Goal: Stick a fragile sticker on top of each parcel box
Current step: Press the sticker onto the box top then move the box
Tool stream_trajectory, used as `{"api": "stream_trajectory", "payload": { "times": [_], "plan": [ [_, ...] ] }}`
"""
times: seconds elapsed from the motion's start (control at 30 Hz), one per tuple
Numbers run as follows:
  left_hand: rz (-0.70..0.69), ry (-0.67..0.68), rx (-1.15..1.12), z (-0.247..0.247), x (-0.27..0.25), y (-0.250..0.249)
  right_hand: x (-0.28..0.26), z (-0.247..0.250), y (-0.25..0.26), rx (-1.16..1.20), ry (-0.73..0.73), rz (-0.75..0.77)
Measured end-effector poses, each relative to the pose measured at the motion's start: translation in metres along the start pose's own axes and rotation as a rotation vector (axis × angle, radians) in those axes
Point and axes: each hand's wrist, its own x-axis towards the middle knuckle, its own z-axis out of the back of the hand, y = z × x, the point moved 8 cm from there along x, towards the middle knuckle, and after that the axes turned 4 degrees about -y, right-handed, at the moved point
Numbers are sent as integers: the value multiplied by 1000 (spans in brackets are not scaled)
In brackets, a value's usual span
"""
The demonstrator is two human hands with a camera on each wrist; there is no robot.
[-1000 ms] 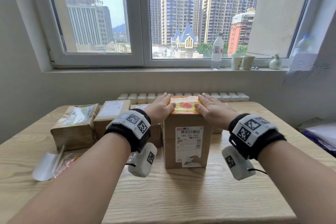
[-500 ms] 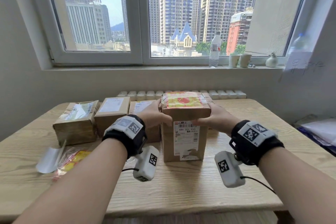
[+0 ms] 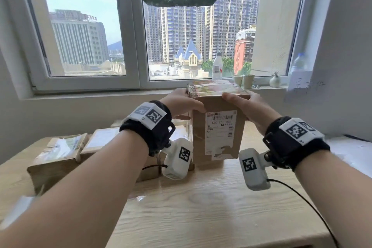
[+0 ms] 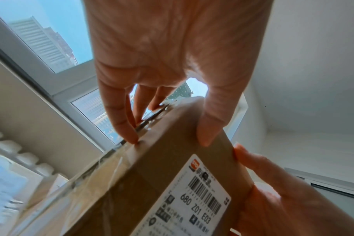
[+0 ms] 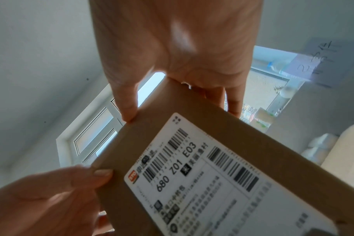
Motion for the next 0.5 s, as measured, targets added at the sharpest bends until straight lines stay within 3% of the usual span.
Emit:
{"api": "stream_trajectory", "payload": {
  "times": [0.3,0.5],
  "plan": [
    [-90,54,-116,-66,74,-34,54,65,-19,95,-175,1],
    [-52,69,-227,-112,122,-2,97,75,-74,8,-272,13]
  ]
}}
